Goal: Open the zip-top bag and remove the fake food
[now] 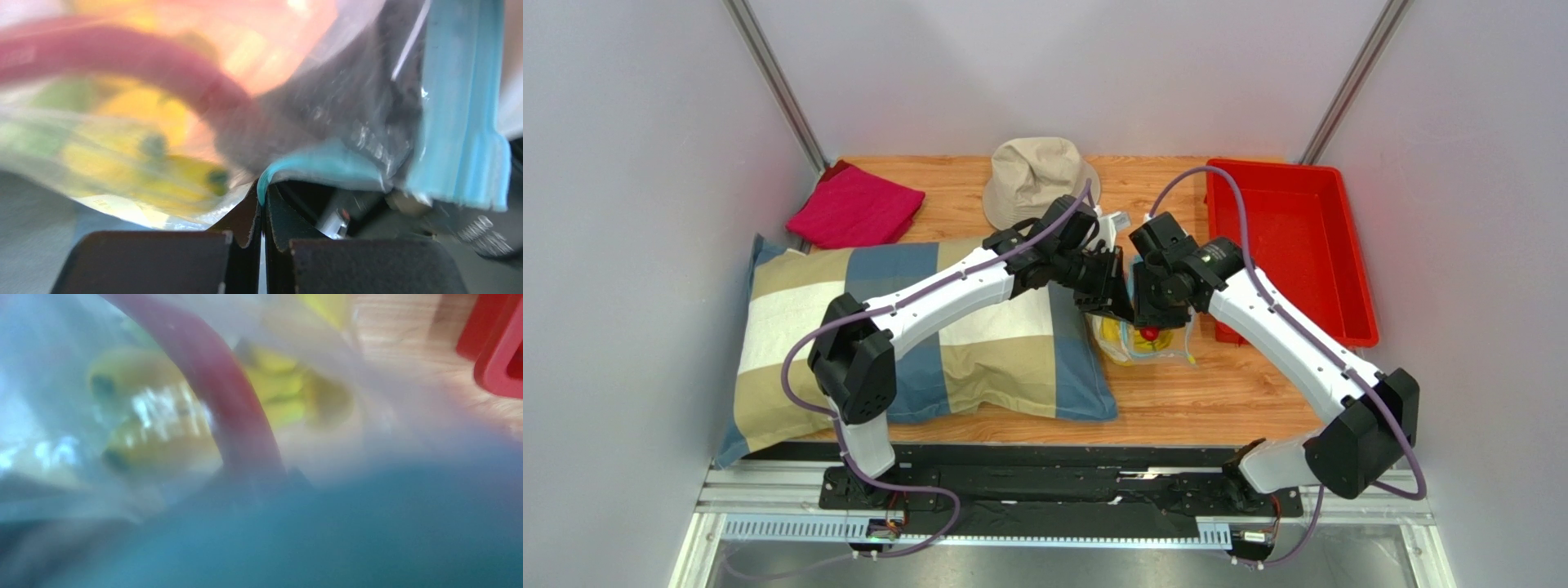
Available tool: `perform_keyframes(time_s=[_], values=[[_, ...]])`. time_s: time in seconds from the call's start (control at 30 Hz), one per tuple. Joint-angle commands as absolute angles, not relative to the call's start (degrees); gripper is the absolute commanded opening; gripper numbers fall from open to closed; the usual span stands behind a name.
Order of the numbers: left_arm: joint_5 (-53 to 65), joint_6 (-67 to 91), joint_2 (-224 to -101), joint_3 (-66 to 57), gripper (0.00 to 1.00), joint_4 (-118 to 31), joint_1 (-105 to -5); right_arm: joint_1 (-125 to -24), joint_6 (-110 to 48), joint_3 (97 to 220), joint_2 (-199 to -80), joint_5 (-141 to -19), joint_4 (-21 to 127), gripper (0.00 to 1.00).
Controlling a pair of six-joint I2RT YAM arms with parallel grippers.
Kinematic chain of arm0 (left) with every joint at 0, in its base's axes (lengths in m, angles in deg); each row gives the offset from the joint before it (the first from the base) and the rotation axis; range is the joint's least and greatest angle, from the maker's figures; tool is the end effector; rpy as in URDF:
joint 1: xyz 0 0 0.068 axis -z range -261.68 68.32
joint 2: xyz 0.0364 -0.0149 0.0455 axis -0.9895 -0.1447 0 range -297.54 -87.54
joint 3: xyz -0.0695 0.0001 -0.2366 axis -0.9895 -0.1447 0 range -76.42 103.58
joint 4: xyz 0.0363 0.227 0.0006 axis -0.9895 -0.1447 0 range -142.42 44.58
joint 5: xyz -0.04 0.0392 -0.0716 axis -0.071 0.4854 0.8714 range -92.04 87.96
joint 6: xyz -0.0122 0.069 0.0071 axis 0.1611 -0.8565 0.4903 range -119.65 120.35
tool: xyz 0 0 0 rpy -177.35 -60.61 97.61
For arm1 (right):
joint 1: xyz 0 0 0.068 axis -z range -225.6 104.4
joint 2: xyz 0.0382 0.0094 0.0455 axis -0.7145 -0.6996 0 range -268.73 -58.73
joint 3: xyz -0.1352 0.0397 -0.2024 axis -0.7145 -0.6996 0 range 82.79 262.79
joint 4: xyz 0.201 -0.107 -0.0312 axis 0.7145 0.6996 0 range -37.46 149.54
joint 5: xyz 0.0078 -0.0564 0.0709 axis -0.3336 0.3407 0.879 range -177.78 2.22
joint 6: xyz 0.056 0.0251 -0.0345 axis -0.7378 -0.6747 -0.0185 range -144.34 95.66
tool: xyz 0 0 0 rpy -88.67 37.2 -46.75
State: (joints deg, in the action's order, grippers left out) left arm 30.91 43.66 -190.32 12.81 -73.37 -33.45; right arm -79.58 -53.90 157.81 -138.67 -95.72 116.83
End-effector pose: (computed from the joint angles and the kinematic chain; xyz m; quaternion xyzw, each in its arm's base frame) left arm 0.2318 -0.3067 0.2723 0.1539 0.8685 -0.4625 0.0895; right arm 0.2040 0.1278 0.2658 -0.0253 0.9810 0.0369 0.1889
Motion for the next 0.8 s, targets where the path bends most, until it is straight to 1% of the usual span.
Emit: perform_keyframes(time_s=[0.0, 0.1, 0.17, 0.33, 0.47, 0.63, 0.77], values=[[31.63, 45.17, -190.29, 15.6, 0.0, -70.73, -32.37, -79.79, -58.96, 162.24, -134.23, -89.01, 119.15, 0.01], [29.53, 44.38, -189.32, 15.52, 0.0, -71.26, -32.38, -79.71, -59.76, 162.15, -130.72, -88.57, 121.88, 0.0], [29.08, 43.86, -189.14, 15.69, 0.0, -71.52, -32.38, -79.71, -59.67, 161.37, -127.65, -85.24, 123.54, 0.0], [26.62, 41.92, -189.06, 16.31, 0.0, -73.89, -32.73, -79.71, -60.9, 161.01, -122.37, -82.86, 128.73, 0.0], [25.65, 41.48, -188.0, 15.25, 0.0, -74.07, -33.34, -79.71, -62.3, 163.55, -118.15, -81.36, 132.94, 0.0], [24.68, 39.55, -187.56, 16.13, 0.0, -76.26, -33.69, -79.62, -62.57, 169.96, -114.11, -81.62, 135.42, 0.0], [25.74, 38.93, -188.61, 17.36, 0.0, -77.67, -33.87, -79.71, -61.87, 174.71, -114.01, -85.74, 136.38, 0.0]])
